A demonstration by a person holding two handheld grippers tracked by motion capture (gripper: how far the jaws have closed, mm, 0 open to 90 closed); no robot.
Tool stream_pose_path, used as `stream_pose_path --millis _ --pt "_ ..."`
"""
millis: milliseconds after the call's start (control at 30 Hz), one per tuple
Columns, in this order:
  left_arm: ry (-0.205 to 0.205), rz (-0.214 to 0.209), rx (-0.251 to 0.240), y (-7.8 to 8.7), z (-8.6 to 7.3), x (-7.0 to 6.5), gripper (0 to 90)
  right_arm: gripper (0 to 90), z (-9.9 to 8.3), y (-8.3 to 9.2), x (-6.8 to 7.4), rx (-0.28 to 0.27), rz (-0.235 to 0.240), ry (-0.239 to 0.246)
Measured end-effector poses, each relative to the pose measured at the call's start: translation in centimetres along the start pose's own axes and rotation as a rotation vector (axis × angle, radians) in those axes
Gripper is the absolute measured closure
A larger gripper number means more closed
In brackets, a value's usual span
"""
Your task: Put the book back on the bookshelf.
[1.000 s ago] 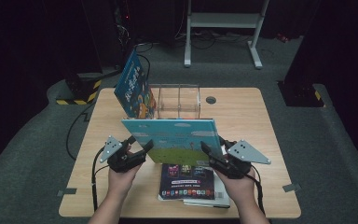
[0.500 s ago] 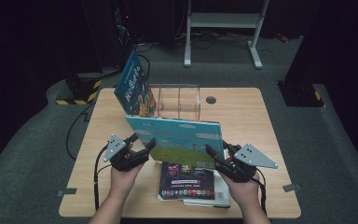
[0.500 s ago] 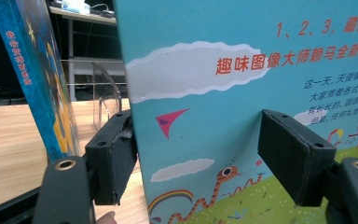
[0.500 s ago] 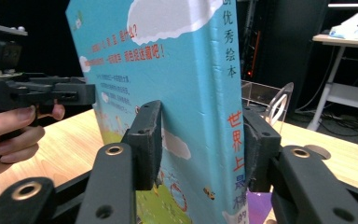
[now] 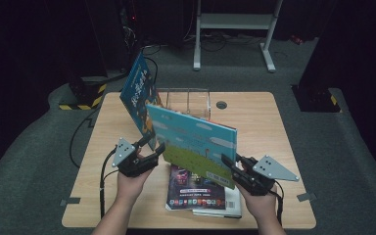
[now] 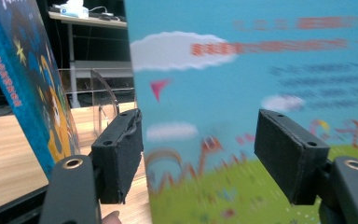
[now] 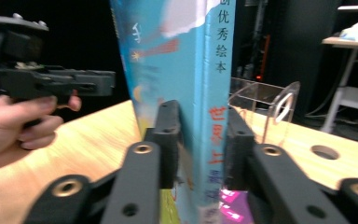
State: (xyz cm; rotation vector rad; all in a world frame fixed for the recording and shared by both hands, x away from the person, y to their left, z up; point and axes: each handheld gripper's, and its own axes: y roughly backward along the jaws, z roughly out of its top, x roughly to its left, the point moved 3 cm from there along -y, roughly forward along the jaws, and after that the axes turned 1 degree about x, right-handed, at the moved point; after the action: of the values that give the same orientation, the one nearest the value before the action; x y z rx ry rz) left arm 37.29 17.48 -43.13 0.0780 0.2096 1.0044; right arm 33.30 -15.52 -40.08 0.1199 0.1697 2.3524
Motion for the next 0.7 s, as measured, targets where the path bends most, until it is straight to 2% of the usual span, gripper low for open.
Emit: stream_pose_path --millis 67,100,133,167,233,600,700 --pt "0.002 -0.002 0.000 0.0 -0.1 -0.1 32.4 77.1 -0.1 0.1 0.1 -0.002 0.016 -0.006" --pt "-0.003 0.000 0.001 0.1 -0.1 -0.1 32.4 76.0 -0.1 0.1 0.1 0.011 -0.036 0.003" --pt "-0.005 0.001 0.003 0.1 -0.2 -0.2 32.5 75.8 -0.1 0.2 -0.1 0.017 -0.050 -0.011" --pt "-0.008 0.002 0.007 0.2 -0.3 -0.2 32.7 76.1 -0.4 0.3 -0.6 0.018 -0.051 -0.046" --pt "-0.013 0.006 0.014 0.3 -0.6 -0.1 32.8 76.6 -0.9 0.6 -1.4 0.008 -0.032 -0.096" --pt "-0.029 0.043 0.101 1.6 -3.6 1.1 33.1 76.7 -0.8 0.8 0.0 0.004 -0.075 -0.069" --pt "-0.029 0.043 0.110 1.9 -4.0 1.2 33.1 76.8 -0.7 0.8 0.5 0.008 -0.090 -0.070"
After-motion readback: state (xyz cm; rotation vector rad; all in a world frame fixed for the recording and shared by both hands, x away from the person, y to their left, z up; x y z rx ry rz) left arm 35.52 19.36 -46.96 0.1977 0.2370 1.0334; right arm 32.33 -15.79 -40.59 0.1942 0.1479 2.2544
